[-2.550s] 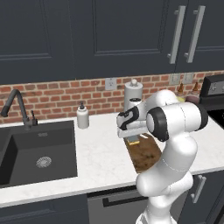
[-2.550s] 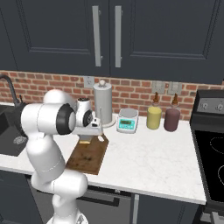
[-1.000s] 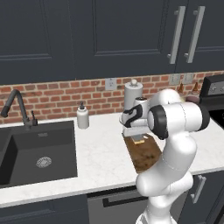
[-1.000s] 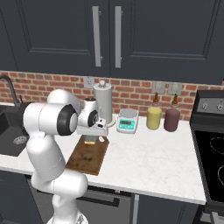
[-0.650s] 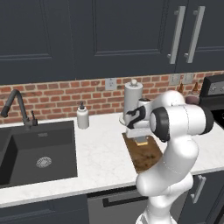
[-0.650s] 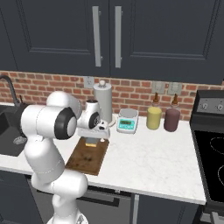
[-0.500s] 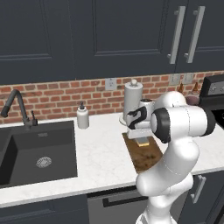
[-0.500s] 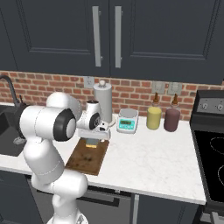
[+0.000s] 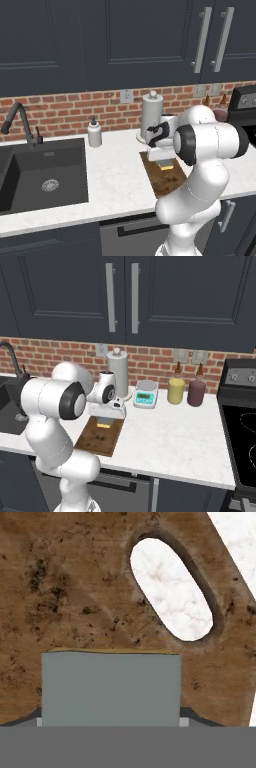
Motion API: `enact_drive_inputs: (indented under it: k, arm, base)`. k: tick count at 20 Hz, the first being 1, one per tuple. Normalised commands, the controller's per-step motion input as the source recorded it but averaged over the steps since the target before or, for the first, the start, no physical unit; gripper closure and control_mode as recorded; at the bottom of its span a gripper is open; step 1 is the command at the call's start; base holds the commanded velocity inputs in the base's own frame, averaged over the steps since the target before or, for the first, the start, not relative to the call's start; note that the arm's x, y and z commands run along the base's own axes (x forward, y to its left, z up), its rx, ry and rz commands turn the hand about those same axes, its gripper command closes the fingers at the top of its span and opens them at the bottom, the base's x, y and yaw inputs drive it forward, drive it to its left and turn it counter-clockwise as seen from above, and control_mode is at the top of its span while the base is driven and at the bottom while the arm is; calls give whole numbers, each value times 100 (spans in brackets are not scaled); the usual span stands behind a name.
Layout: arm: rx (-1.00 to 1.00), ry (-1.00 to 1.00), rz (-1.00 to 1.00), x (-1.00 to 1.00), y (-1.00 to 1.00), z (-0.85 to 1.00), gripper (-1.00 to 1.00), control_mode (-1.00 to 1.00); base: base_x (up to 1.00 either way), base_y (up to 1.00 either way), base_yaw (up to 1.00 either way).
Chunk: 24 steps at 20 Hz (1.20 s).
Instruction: Pick up the sponge from the counter and clean the cutting board by briefly scrubbing or pressing down on the cutting board. Once finished, release the sponge.
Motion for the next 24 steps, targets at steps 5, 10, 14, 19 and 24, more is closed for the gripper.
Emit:
enact_drive_inputs:
  k: [5,10,14,19,24]
  arm:
    - [0,25,0,-39,0,-33,100,-100]
    - [0,16,0,-52,0,-42,100,-100]
    - [1,-9,0,-91,0,-34,100,-100]
    - [0,-17,0,-92,0,-40,100,-100]
    - [0,-2,0,-80,0,-40,100,-100]
  base:
    - [0,0,0]
    - [0,0,0]
    - [0,0,0]
    - [0,0,0]
    - [0,0,0]
